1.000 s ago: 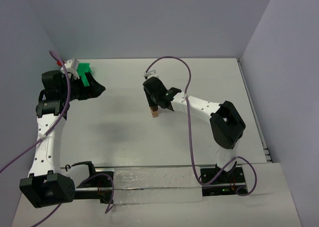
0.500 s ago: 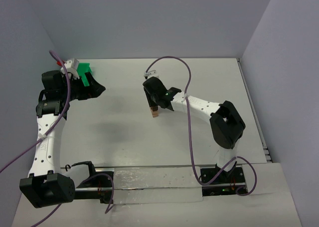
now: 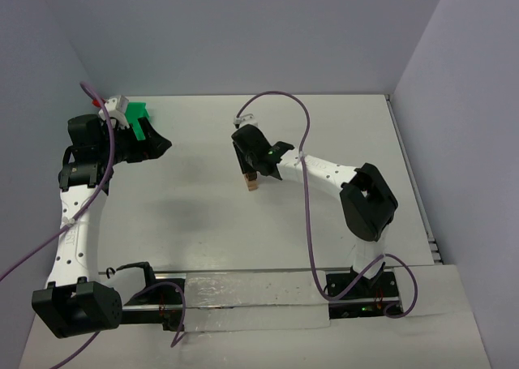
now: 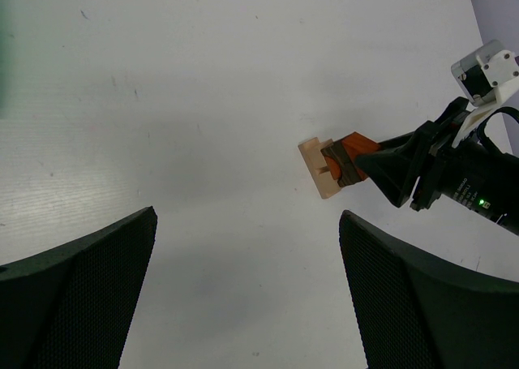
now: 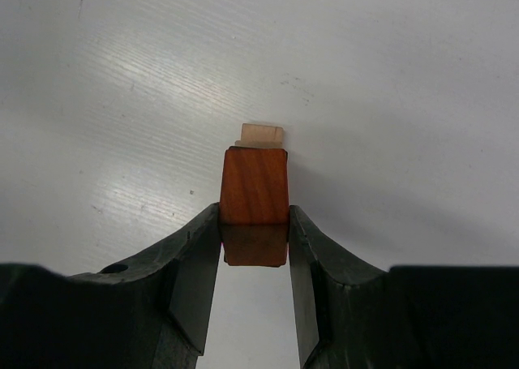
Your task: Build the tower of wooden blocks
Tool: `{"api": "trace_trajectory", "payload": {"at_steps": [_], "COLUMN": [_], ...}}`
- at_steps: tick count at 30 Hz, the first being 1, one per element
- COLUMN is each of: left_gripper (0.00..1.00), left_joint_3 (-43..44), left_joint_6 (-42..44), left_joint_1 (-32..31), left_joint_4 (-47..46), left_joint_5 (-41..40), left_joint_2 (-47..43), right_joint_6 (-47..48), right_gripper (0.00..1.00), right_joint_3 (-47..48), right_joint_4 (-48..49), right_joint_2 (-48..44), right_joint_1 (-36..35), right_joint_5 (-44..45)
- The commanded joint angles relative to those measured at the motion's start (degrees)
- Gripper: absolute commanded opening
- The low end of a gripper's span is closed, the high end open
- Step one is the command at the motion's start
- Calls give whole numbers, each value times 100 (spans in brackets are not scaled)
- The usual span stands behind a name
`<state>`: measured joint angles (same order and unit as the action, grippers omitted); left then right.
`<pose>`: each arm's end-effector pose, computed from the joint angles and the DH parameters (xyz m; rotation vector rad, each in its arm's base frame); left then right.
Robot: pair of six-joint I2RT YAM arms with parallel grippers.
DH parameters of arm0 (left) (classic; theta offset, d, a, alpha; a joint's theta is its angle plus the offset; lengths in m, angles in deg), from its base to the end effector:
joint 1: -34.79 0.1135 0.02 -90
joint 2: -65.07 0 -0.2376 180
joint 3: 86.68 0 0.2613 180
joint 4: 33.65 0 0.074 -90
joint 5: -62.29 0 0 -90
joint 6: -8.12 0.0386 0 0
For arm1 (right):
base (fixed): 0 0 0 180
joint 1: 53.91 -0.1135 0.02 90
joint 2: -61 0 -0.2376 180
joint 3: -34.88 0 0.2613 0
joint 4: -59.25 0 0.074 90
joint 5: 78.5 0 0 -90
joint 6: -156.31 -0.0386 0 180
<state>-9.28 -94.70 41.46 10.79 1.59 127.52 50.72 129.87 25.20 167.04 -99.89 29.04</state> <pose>0.2567 0.0110 0.3386 -0.0388 2.0666 -0.5973 0.3005 0.2942 0.2133 -0.4643 2.2724 0.1827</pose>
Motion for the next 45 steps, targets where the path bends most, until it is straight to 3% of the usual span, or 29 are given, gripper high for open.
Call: {"api": "trace_trajectory", "payload": {"at_steps": [1, 8, 10, 20, 26, 33, 40, 45], "left_gripper": [99, 99, 99, 99, 99, 99, 99, 99], "left_joint_3": [224, 242, 244, 266, 114, -41, 166, -120], "left_joint_6": [71, 95, 93, 660, 1463, 1537, 1371, 1335], "left_joint_1": [-36, -35, -35, -35, -69, -148, -606, -783], "left_joint_4": [-25, -13, -7, 308, 728, 358, 96, -225], "left_joint_5": [93, 96, 104, 429, 39, -1150, -2150, -2254], "left_joint_2": [-74, -53, -31, 120, 469, 771, 1259, 1145], "right_joint_6": [-72, -93, -102, 408, 695, 943, 973, 906], "right_gripper": [50, 94, 99, 100, 100, 100, 100, 100], "right_joint_3": [292, 292, 272, 211, 255, -992, -2479, -3234], "right_joint_4": [3, 3, 6, 133, -347, -576, -596, -384], "right_joint_2": [29, 17, -5, -1274, -2412, -3543, -4272, -4801], "right_joint_1": [35, 36, 36, 78, 970, 2795, 3740, 3884], "right_joint_5": [128, 93, 38, -820, -1256, -1300, -1089, -1234]}}
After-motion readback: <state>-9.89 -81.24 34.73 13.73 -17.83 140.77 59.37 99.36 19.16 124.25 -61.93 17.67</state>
